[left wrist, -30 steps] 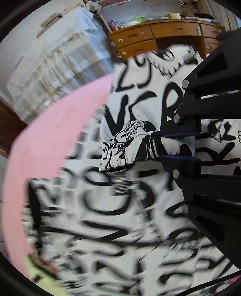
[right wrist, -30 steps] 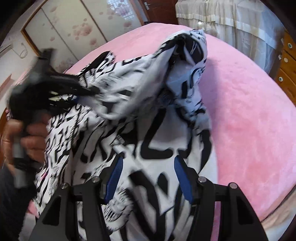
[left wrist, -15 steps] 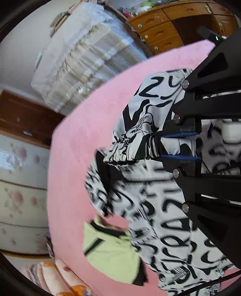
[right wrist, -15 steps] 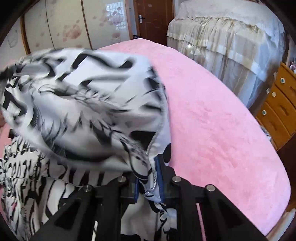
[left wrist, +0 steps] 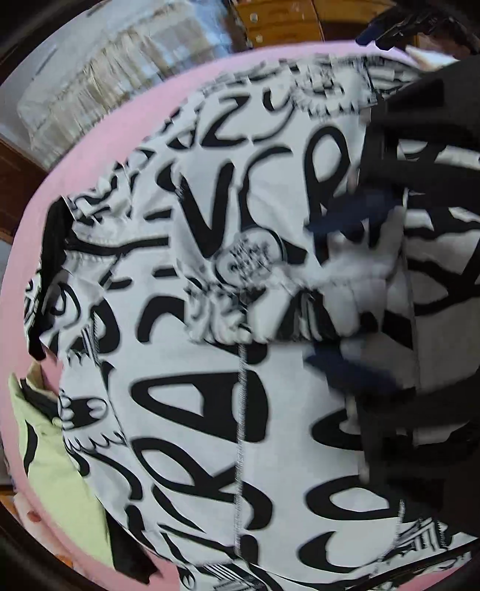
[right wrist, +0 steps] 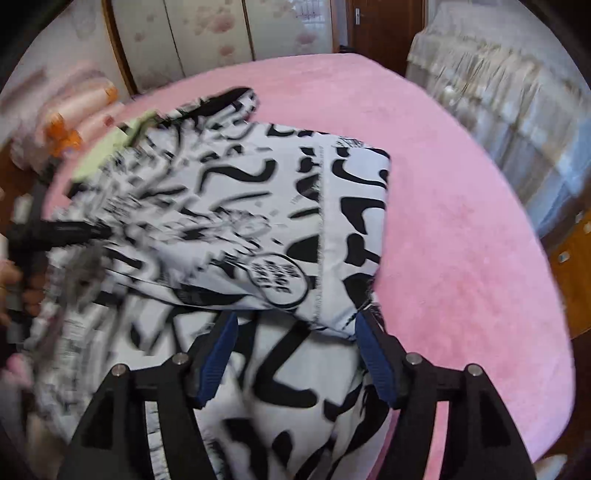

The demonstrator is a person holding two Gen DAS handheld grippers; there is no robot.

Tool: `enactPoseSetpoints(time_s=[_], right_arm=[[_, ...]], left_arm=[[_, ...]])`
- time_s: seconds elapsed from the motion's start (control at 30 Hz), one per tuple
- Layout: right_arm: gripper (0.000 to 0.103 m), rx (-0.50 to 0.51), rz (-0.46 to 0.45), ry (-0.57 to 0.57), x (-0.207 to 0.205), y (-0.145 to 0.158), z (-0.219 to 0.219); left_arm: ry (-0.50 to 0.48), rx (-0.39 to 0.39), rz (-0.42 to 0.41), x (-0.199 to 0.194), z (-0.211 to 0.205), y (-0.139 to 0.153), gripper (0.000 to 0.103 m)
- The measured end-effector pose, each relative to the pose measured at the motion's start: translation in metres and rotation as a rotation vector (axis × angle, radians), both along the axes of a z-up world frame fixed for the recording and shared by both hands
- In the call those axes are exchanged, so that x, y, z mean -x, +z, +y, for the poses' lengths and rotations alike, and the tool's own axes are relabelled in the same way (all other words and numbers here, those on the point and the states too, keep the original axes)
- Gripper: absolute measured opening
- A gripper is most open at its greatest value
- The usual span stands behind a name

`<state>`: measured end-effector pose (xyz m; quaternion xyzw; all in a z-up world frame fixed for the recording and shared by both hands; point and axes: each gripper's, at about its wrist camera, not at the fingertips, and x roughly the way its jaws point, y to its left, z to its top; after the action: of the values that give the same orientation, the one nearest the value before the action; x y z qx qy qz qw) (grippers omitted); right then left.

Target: Fold large clothes

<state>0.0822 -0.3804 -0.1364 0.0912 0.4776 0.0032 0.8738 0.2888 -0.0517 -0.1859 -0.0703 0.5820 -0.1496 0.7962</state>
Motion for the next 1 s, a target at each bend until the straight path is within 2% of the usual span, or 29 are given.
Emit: enactPoseSetpoints(time_s=[0.03, 0.1, 0.17, 0.27, 0.33, 0.37, 0.4, 0.43, 0.47, 0.5, 0.53, 0.57, 0.6, 0.67, 0.73, 0.77, 0.83, 0.9, 0.97, 1.0], right_arm=[[0.068, -0.048, -0.014, -0.01, -0.001, 0.007, -0.007], [0.078, -0.105, -0.044, -0.05, -0.009, 0.017, -0.017], [0.079, -0.105, -0.059, -0.1, -0.023, 0.021, -0.025], [0.079, -0.092, -0.043, -0.162, -0.066, 0.011, -0.046], [0.079, -0.101, -0.011, -0.184, -0.097, -0.003, -0.06], [0.079, -0.106, 0.007, -0.194, -0.108, -0.011, -0.066], [0.079, -0.119, 0.039, -0.207, -0.127, -0.024, -0.074], [0.079, -0.128, 0.059, -0.212, -0.136, -0.032, -0.079], [0.078, -0.143, 0.087, -0.22, -0.146, -0.043, -0.084], [0.063, -0.169, 0.12, -0.221, -0.156, -0.056, -0.087], [0.043, -0.171, 0.139, -0.213, -0.16, -0.063, -0.087], [0.01, -0.139, 0.154, -0.205, -0.163, -0.066, -0.084], [0.007, -0.086, 0.139, -0.198, -0.164, -0.062, -0.079], [0.004, -0.008, 0.043, -0.191, -0.159, -0.043, -0.071], [0.004, -0.008, -0.023, -0.221, -0.155, -0.035, -0.073], [0.004, -0.005, -0.022, -0.244, -0.156, -0.039, -0.076], [0.007, 0.03, 0.047, -0.266, -0.165, -0.06, -0.079], [0.015, 0.054, 0.081, -0.276, -0.169, -0.072, -0.078], [0.026, 0.039, 0.097, -0.301, -0.166, -0.064, -0.081], [0.032, 0.037, 0.101, -0.306, -0.164, -0.059, -0.081]], left_arm=[[-0.01, 0.001, -0.018, -0.002, 0.0, 0.003, 0.075], [-0.024, -0.006, -0.028, -0.011, -0.002, 0.006, 0.075], [-0.025, -0.019, -0.006, -0.021, -0.005, -0.001, 0.075], [-0.026, -0.033, 0.027, -0.033, -0.014, -0.017, 0.074], [-0.043, -0.052, 0.008, -0.036, -0.02, -0.017, 0.062], [-0.057, -0.068, 0.001, -0.037, -0.024, -0.016, 0.046], [-0.061, -0.084, -0.005, -0.038, -0.026, -0.014, 0.036], [-0.064, -0.094, -0.015, -0.04, -0.027, -0.012, 0.03], [-0.065, -0.108, -0.025, -0.043, -0.03, -0.01, 0.016], [-0.069, -0.12, -0.036, -0.045, -0.031, -0.007, 0.009], [-0.078, -0.123, -0.053, -0.047, -0.033, -0.001, 0.008], [-0.083, -0.131, -0.081, -0.049, -0.035, 0.005, 0.008], [-0.092, -0.146, -0.126, -0.05, -0.038, 0.015, 0.007], [-0.091, -0.154, -0.209, -0.053, -0.041, 0.031, 0.007], [-0.071, -0.144, -0.264, -0.06, -0.038, 0.038, 0.007], [-0.066, -0.142, -0.253, -0.063, -0.037, 0.034, 0.007], [-0.068, -0.192, -0.169, -0.073, -0.039, 0.005, 0.008], [-0.079, -0.238, -0.119, -0.075, -0.044, -0.016, 0.017], [-0.086, -0.267, -0.137, -0.07, -0.045, -0.019, 0.021], [-0.084, -0.288, -0.136, -0.067, -0.045, -0.016, 0.028]])
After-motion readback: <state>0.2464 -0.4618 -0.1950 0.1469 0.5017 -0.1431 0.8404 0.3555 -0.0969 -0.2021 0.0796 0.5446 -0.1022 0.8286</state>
